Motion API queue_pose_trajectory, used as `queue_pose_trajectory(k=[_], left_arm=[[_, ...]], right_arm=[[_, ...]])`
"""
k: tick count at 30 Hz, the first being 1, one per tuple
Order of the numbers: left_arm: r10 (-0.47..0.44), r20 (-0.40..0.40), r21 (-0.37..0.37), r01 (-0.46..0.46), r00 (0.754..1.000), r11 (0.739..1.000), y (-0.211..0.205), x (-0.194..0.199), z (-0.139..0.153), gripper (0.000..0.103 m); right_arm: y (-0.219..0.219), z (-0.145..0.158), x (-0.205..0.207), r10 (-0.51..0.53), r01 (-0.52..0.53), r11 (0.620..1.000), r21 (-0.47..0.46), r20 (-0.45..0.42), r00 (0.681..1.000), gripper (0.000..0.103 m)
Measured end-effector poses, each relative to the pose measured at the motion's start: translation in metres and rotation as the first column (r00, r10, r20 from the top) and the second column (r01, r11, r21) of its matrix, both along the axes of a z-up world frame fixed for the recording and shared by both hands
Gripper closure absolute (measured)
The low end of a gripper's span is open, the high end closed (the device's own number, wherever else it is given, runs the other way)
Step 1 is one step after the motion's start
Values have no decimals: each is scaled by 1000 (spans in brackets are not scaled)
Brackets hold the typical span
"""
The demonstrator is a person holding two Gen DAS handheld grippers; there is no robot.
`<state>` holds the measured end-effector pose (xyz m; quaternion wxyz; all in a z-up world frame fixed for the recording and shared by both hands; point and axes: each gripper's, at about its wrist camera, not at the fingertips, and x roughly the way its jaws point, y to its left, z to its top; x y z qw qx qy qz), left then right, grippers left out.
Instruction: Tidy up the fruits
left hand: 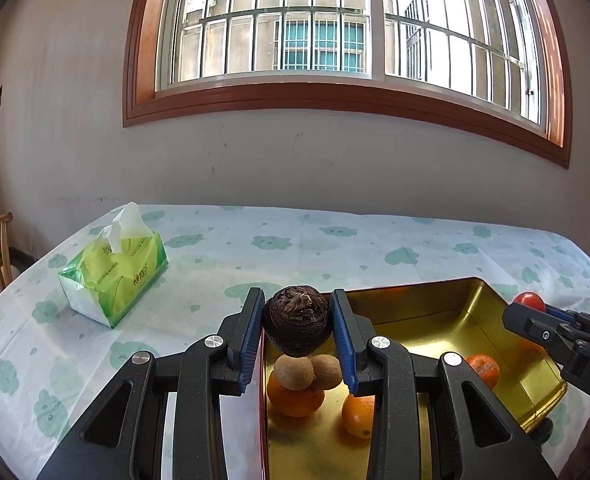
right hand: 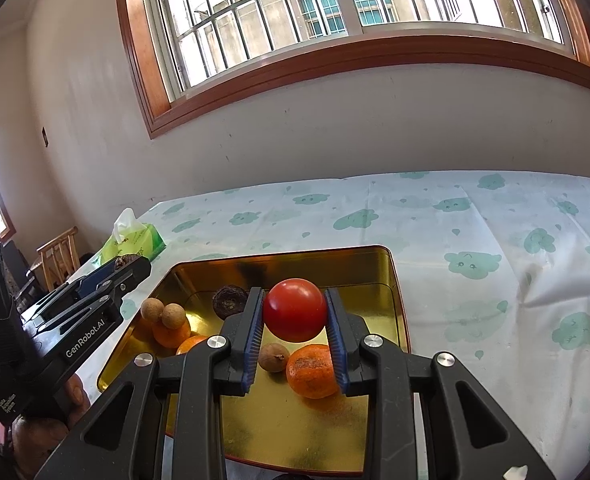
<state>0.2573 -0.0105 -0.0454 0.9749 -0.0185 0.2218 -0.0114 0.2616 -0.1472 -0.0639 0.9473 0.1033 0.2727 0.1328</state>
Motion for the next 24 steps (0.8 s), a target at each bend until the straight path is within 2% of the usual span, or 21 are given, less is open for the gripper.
queue_pose_trajectory(k=[24], left_arm=[[2, -7, -15, -2, 1000, 1000, 5, 8, -4, 68]], right_arm=[[4, -3, 8, 4, -4, 1000, -6, -8, 1000, 75]])
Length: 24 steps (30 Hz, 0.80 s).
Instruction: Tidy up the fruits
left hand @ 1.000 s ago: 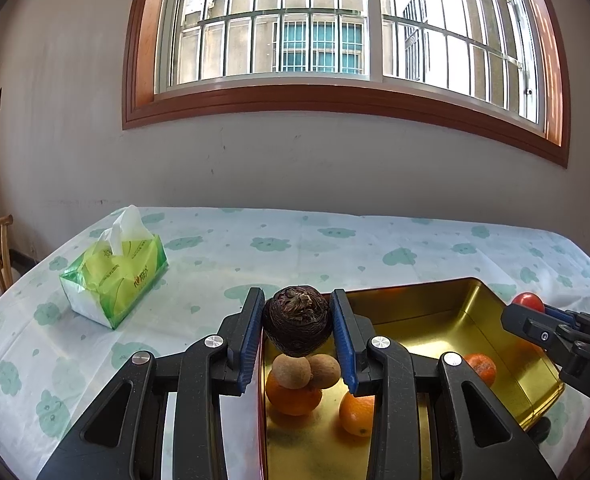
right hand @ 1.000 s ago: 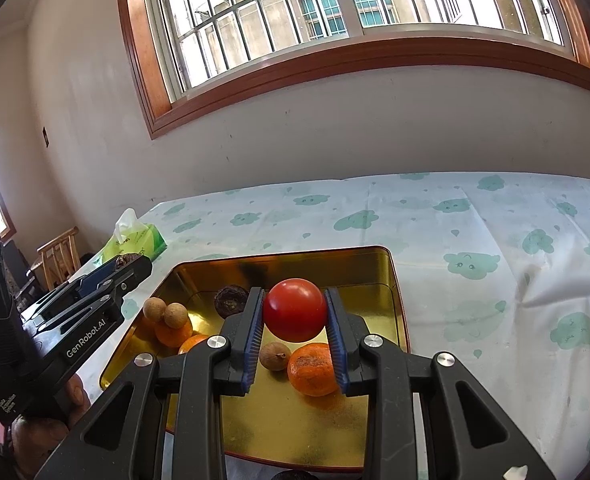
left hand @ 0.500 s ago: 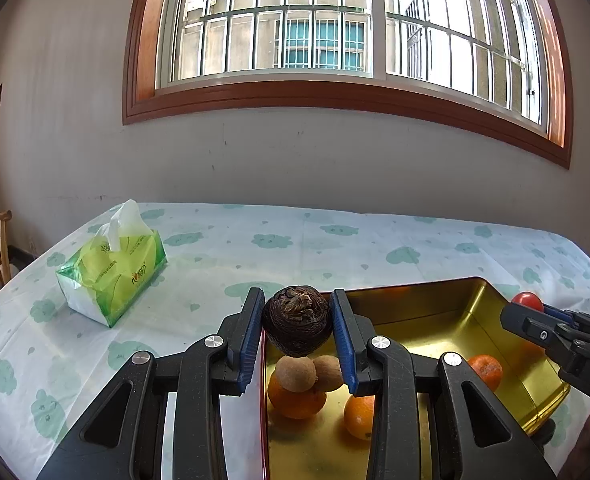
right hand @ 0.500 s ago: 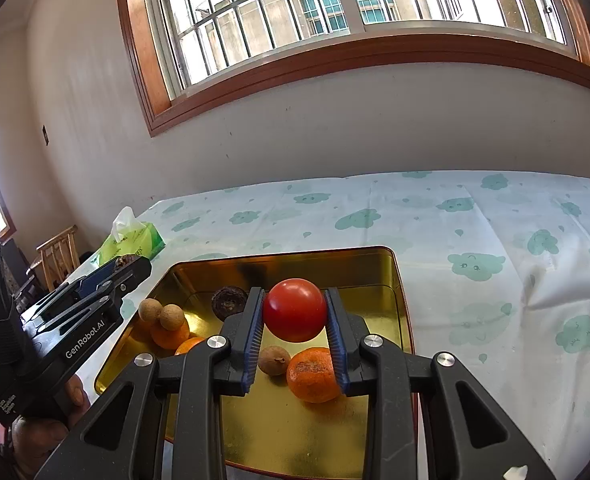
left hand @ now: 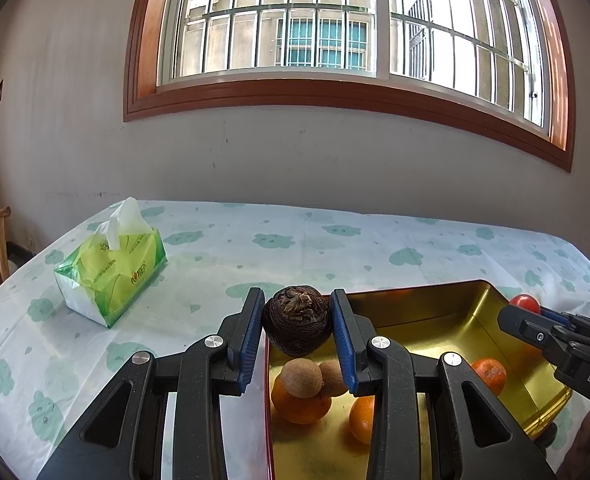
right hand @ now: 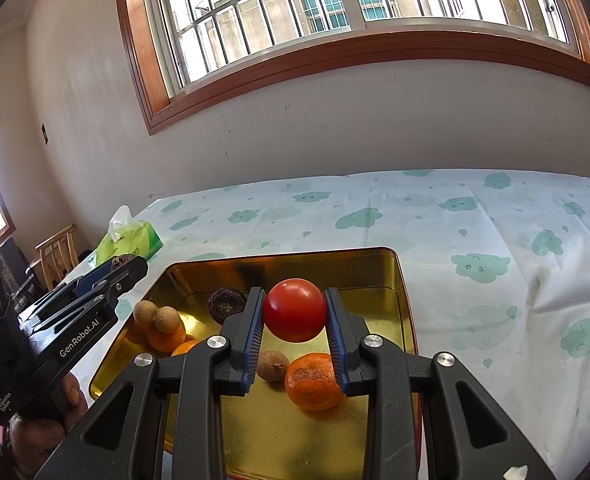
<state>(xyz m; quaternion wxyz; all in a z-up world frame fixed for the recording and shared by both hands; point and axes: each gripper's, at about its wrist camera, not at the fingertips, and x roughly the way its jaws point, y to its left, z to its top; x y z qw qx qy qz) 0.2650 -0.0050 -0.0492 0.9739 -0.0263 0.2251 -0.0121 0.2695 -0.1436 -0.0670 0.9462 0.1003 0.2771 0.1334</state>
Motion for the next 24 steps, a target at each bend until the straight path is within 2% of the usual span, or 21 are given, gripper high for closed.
queue_pose_trajectory(k=[24], left_arm=[[3, -6, -12, -3, 1000, 1000, 3, 10, -1, 68]], right_arm=[[7, -5, 8, 6, -6, 1000, 3, -6, 1000, 75]])
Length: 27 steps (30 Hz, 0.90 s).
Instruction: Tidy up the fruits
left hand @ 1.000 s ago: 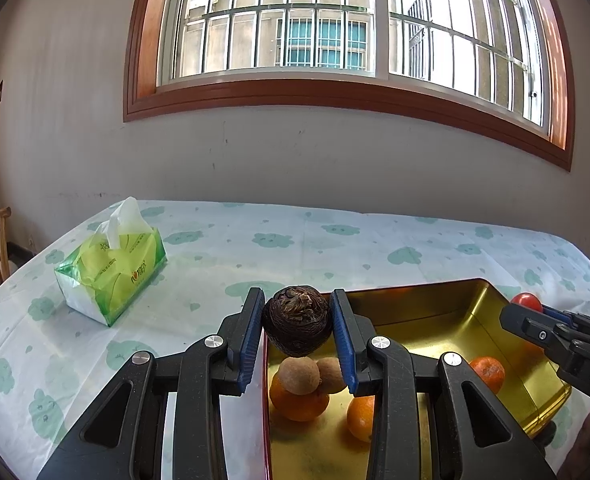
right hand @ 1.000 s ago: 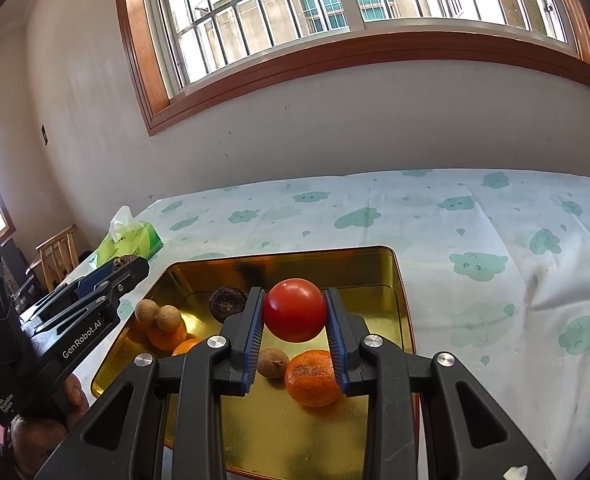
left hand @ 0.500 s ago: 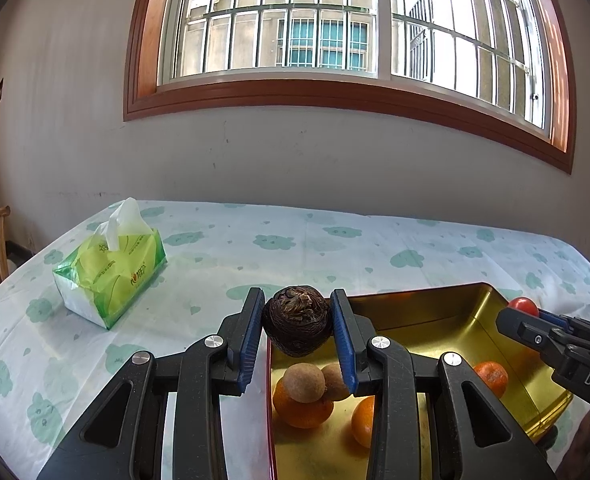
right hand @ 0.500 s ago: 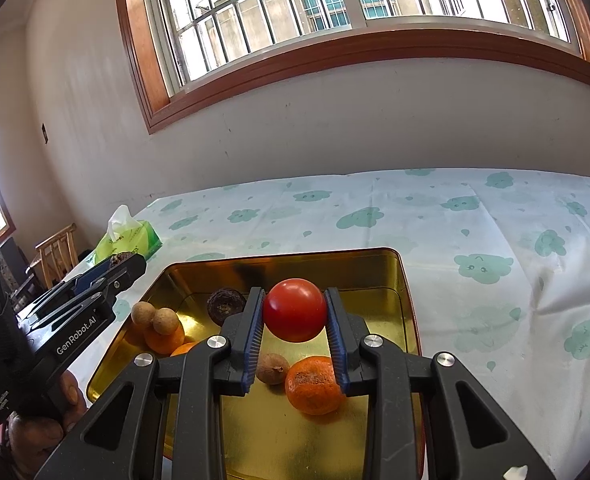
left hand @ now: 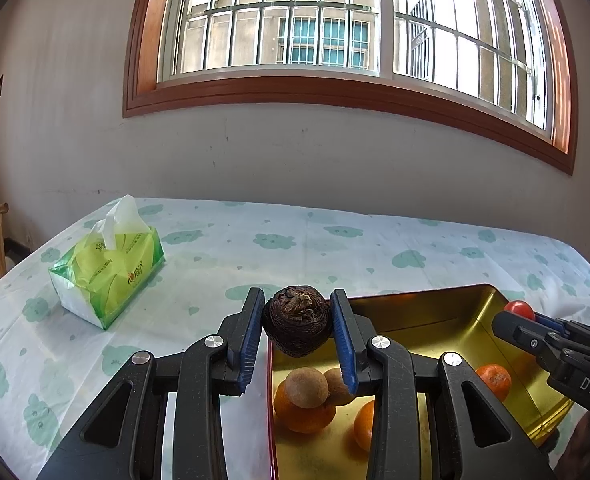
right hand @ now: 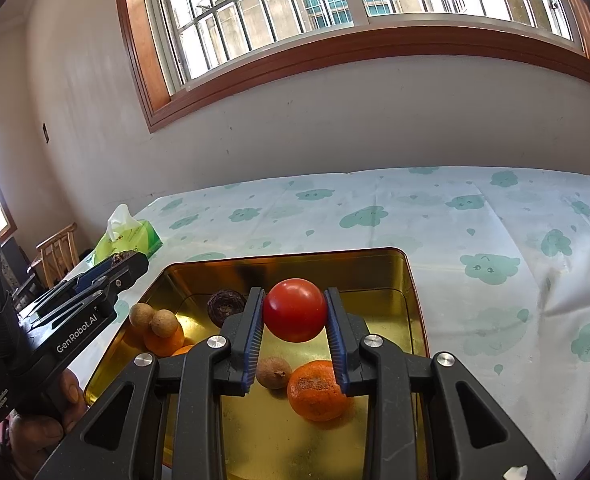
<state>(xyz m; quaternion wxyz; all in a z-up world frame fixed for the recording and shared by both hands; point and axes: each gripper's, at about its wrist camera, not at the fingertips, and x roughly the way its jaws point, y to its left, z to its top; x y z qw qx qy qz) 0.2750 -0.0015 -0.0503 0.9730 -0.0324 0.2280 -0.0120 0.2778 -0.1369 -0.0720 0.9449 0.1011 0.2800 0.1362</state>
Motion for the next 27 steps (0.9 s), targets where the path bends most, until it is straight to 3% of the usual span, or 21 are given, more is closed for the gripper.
queue_pose_trajectory(k=[7, 14, 27], left_arm=[[19, -1, 5, -19, 1000, 1000, 1, -1, -2, 67], [33, 8, 9, -33, 999, 999, 2, -4, -1, 44], [37, 11, 23, -37, 999, 999, -1, -8, 4, 40]], right_arm=[[3, -6, 7, 6, -5, 1000, 5, -9, 1000, 75], [-1, -3, 5, 8, -9, 1000, 26, 16, 1000, 68], [-14, 17, -11, 8, -10, 998, 60, 40, 999, 61]])
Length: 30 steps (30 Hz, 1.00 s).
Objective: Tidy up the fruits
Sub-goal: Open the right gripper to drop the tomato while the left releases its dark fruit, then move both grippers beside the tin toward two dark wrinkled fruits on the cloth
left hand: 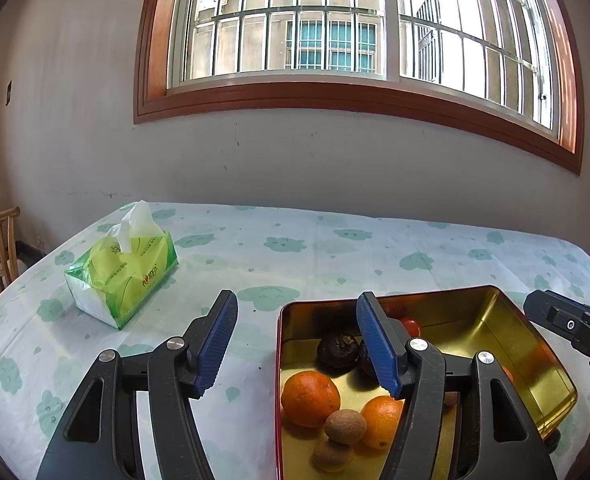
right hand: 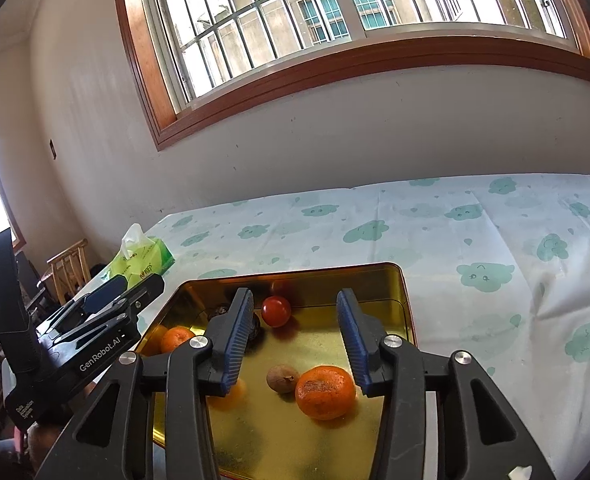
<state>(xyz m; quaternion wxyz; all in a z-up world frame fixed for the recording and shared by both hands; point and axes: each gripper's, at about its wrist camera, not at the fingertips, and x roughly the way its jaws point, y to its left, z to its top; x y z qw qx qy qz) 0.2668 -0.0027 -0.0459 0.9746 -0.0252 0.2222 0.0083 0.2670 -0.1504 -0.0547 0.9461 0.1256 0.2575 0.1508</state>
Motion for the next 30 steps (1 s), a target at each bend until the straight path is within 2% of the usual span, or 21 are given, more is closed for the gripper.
queue_pose_trajectory(k=[11, 16, 22, 30], left_arm=[[-4, 22, 15, 4, 1000, 1000, -9, -24, 20, 37], [-13, 23, 19, 13, 1000, 1000, -16, -40, 29, 35], [-31, 21, 35, 31, 999, 999, -31, -63, 38, 35], [-56, -20, 49, 57, 998, 997, -52, -90, 35, 32]], right_arm=[[-20, 8, -39, 21, -21, 1000, -15, -14, 1000, 60], [-38, -2, -66, -9, 7, 998, -58, -36, 999, 60], [-58, -20, -85, -14, 4, 996, -85, -114, 993, 59], [-63, -36, -95, 32, -48, 995, -92, -167, 986, 59]])
